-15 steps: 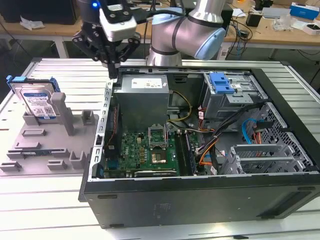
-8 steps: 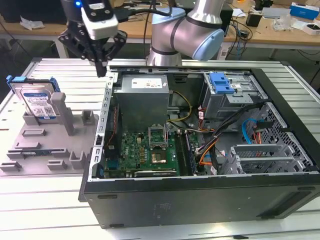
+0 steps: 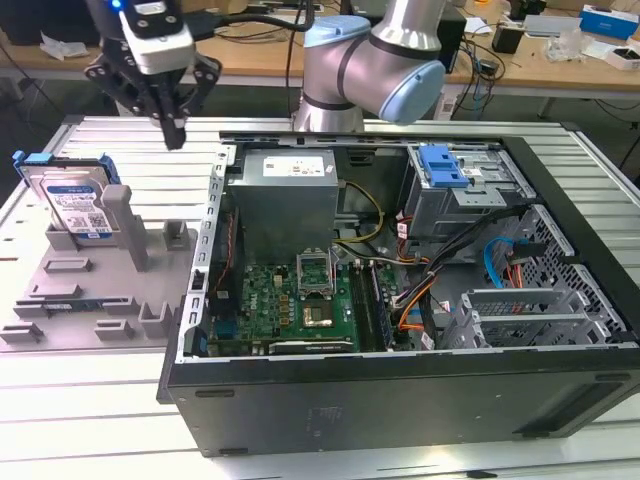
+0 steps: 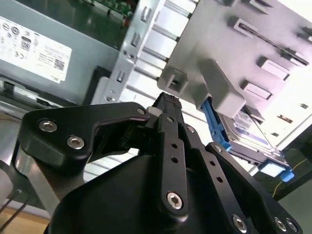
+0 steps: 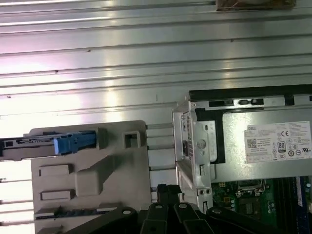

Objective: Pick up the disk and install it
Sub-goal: 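Reach for the disk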

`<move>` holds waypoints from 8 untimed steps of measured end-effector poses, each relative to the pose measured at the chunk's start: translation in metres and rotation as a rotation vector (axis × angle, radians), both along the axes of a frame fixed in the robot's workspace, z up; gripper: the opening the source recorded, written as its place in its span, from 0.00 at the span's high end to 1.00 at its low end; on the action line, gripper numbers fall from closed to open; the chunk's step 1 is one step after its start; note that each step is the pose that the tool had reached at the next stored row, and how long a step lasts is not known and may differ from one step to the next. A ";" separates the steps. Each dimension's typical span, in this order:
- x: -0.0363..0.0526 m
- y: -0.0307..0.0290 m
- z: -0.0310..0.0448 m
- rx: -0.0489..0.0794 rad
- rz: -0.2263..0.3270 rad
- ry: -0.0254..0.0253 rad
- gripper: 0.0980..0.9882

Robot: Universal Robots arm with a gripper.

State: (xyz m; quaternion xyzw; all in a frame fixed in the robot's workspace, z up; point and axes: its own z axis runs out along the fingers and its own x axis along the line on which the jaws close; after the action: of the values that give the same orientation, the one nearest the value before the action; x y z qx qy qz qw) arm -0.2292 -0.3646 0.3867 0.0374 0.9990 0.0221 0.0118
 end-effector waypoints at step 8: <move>-0.0345 0.0143 -0.0022 0.000 0.000 0.0009 0.99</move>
State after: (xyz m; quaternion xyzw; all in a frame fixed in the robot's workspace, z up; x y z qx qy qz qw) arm -0.2637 -0.3503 0.3845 0.0375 0.9990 0.0220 0.0113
